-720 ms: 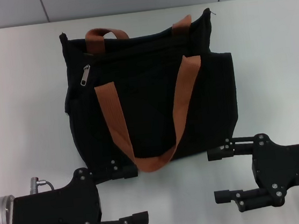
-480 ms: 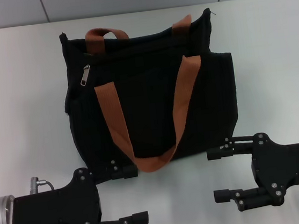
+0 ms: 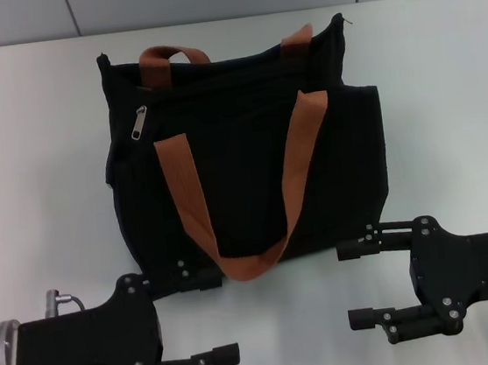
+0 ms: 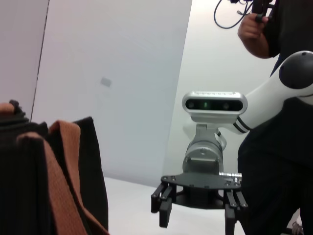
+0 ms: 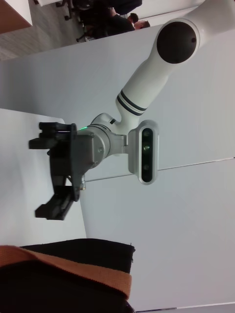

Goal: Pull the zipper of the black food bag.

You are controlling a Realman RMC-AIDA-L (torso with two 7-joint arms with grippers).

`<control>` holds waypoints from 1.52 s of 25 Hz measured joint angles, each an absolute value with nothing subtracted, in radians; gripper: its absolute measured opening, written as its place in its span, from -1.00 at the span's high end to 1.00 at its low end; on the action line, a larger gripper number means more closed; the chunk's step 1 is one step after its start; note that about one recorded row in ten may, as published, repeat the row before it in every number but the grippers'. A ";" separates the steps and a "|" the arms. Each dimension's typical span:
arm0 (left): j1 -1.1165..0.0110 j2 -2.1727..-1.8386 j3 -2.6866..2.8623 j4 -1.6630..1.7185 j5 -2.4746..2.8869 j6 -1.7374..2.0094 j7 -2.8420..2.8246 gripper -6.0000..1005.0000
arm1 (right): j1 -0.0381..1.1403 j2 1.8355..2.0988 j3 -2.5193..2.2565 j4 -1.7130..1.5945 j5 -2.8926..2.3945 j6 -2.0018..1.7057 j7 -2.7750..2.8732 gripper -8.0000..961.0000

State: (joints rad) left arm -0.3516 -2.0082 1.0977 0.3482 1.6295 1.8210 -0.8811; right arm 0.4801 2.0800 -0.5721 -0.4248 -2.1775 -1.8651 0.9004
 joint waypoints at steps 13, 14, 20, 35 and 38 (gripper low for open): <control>-0.367 -2.064 0.852 0.349 1.618 1.992 -0.803 -0.63 | 0.471 2.081 -0.566 -0.425 -2.176 -1.864 0.900 -0.54; -0.367 -2.067 0.768 0.338 1.578 1.997 -0.808 -0.63 | 0.471 2.081 -0.566 -0.425 -2.175 -1.864 0.900 -0.54; -0.360 -2.057 0.653 0.328 1.488 1.977 -0.854 -0.63 | 0.468 2.082 -0.566 -0.425 -2.175 -1.862 0.900 -0.54; -0.412 -2.006 0.634 0.439 1.740 1.640 -0.936 -0.63 | 0.466 2.080 -0.563 -0.425 -2.175 -1.863 0.907 -0.54; -0.422 -2.010 0.634 0.440 1.753 1.620 -0.935 -0.61 | 0.466 2.080 -0.563 -0.425 -2.175 -1.864 0.908 -0.54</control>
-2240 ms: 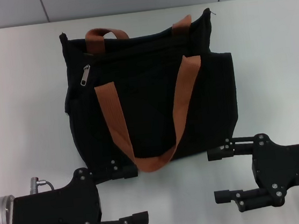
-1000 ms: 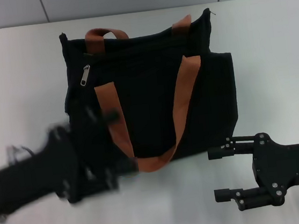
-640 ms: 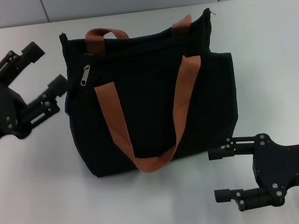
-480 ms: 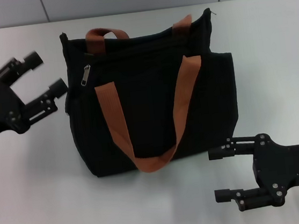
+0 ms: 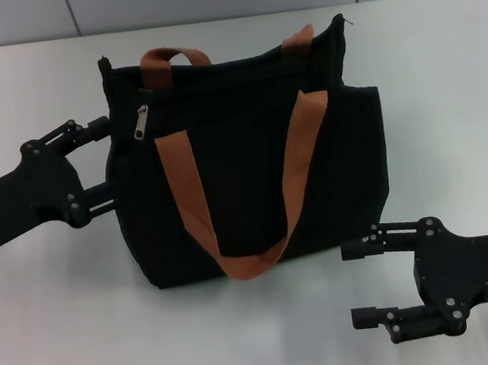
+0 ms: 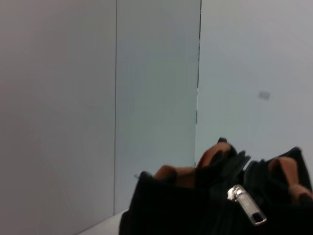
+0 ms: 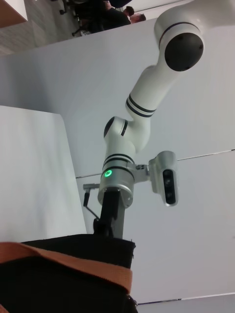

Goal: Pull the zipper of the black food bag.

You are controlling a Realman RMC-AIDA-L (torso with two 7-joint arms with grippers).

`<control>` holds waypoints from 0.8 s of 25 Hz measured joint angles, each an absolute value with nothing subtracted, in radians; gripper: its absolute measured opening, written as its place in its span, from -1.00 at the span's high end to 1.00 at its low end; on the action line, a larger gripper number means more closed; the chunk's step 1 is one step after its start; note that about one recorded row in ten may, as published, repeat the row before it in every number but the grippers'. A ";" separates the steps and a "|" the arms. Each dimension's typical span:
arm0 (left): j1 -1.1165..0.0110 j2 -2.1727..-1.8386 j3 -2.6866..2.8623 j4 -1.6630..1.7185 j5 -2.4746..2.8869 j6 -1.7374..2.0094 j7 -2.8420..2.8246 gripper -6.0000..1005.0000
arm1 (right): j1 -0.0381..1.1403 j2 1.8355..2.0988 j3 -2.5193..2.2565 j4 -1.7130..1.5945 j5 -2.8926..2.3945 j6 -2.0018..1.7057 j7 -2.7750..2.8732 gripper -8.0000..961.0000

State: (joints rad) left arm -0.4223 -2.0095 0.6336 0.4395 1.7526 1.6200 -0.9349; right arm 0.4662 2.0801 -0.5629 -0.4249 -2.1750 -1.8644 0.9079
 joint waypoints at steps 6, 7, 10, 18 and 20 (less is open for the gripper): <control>-0.446 -2.025 0.629 0.441 1.761 1.545 -0.906 -0.54 | 0.467 2.080 -0.563 -0.425 -2.175 -1.866 0.910 -0.53; -0.446 -2.025 0.629 0.441 1.761 1.545 -0.906 -0.52 | 0.467 2.080 -0.563 -0.425 -2.175 -1.866 0.910 -0.53; -0.446 -2.028 0.625 0.442 1.758 1.540 -0.856 -0.49 | 0.467 2.080 -0.563 -0.425 -2.175 -1.866 0.910 -0.53; -0.442 -2.051 0.581 0.449 1.755 1.527 -0.795 -0.03 | 0.470 2.080 -0.563 -0.417 -2.162 -1.866 0.911 -0.53; -0.442 -2.054 0.574 0.452 1.755 1.521 -0.791 0.21 | 0.471 2.080 -0.563 -0.416 -2.160 -1.868 0.911 -0.53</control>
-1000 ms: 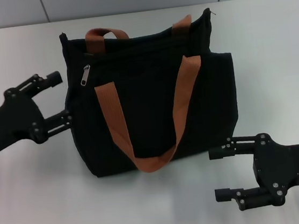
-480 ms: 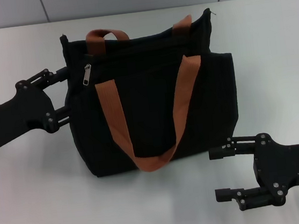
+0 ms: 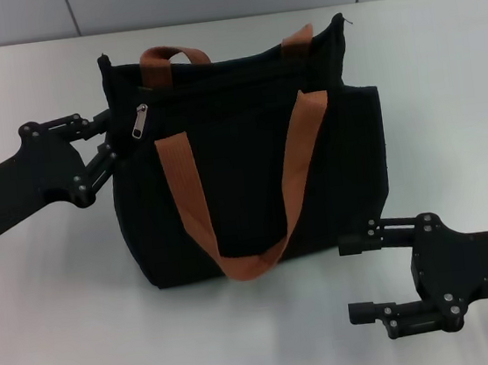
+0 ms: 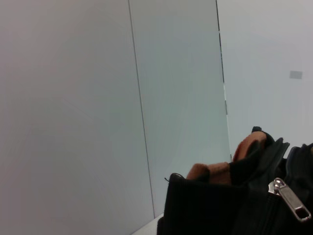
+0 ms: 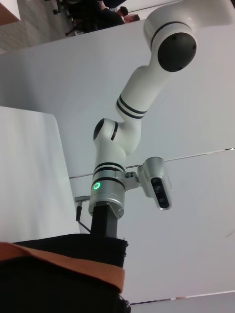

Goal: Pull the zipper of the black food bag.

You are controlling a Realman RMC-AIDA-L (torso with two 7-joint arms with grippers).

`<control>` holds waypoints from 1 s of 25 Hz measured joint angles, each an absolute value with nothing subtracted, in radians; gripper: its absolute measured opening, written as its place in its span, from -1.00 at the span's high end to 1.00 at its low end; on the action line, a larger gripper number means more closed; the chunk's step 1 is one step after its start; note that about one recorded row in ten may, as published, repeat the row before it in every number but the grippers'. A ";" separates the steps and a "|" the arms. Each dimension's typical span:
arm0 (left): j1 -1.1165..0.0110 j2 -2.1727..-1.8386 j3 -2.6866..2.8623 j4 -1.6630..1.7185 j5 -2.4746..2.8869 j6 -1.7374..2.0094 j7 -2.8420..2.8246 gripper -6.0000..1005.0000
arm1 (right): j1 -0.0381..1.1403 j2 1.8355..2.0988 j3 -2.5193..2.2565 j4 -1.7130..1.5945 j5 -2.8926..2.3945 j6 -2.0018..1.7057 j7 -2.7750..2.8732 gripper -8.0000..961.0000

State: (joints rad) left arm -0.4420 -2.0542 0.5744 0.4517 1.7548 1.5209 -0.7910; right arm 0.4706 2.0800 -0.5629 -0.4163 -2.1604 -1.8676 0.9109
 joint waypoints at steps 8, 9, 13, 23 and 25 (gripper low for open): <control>-0.434 -2.056 0.563 0.454 1.747 1.579 -0.767 0.82 | 0.474 2.079 -0.562 -0.413 -2.039 -1.955 0.975 -0.53; -0.434 -2.056 0.563 0.454 1.747 1.579 -0.767 0.84 | 0.474 2.079 -0.562 -0.413 -2.039 -1.955 0.975 -0.53; -0.428 -2.059 0.563 0.454 1.732 1.596 -0.763 0.94 | 0.512 2.080 -0.569 -0.415 -1.918 -1.979 1.198 -0.53; -0.430 -2.065 0.565 0.452 1.719 1.599 -0.762 0.94 | 0.759 2.076 -0.581 -0.445 -1.875 -1.845 1.787 -0.53; -0.432 -2.065 0.564 0.452 1.718 1.601 -0.763 0.94 | 0.783 2.076 -0.594 -0.451 -1.876 -1.821 1.827 -0.53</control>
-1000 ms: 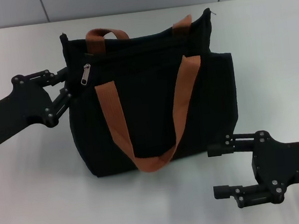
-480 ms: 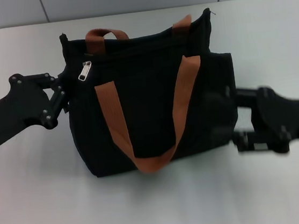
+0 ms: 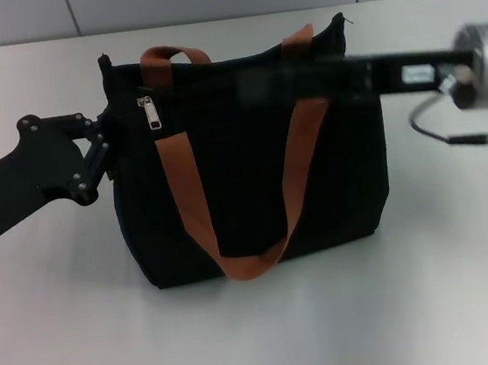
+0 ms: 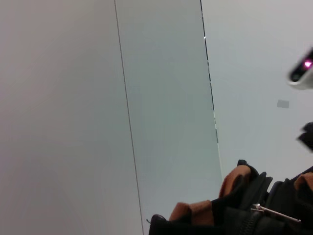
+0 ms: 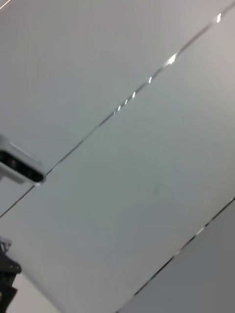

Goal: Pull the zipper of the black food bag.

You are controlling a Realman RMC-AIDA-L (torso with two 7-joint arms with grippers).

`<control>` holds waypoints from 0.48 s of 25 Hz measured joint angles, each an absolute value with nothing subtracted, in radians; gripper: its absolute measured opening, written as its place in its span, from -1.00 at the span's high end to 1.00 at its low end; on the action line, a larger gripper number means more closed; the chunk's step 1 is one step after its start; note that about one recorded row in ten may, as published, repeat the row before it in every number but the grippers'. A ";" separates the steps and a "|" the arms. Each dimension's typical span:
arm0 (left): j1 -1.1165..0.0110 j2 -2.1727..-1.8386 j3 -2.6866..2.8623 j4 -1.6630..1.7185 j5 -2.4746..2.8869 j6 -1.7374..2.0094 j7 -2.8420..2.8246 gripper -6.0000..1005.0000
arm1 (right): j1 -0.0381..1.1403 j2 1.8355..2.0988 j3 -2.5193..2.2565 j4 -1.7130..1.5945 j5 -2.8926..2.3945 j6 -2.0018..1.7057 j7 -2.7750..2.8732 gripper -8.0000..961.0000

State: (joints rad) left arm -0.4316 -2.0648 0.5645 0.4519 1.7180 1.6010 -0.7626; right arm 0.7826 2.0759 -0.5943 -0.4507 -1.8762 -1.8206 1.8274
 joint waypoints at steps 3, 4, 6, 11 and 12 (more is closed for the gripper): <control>-0.436 -2.065 0.565 0.452 1.718 1.603 -0.763 0.94 | 0.832 2.075 -0.651 -0.478 -1.877 -1.747 1.916 -0.53; -0.439 -2.065 0.565 0.452 1.718 1.607 -0.764 0.94 | 0.860 2.077 -0.698 -0.497 -1.879 -1.690 1.981 -0.53; -0.441 -2.065 0.564 0.452 1.718 1.611 -0.765 0.94 | 0.886 2.077 -0.749 -0.503 -1.879 -1.637 2.037 -0.52; -0.445 -2.065 0.566 0.447 1.718 1.612 -0.764 0.94 | 0.938 2.075 -0.858 -0.514 -1.879 -1.557 2.134 -0.52; -0.445 -2.065 0.566 0.447 1.718 1.612 -0.764 0.94 | 0.938 2.075 -0.858 -0.514 -1.879 -1.557 2.134 -0.52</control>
State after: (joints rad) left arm -0.4449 -2.0647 0.5661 0.4474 1.7179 1.6119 -0.7639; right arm 0.9381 2.0754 -0.8581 -0.5142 -1.8793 -1.5568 2.1343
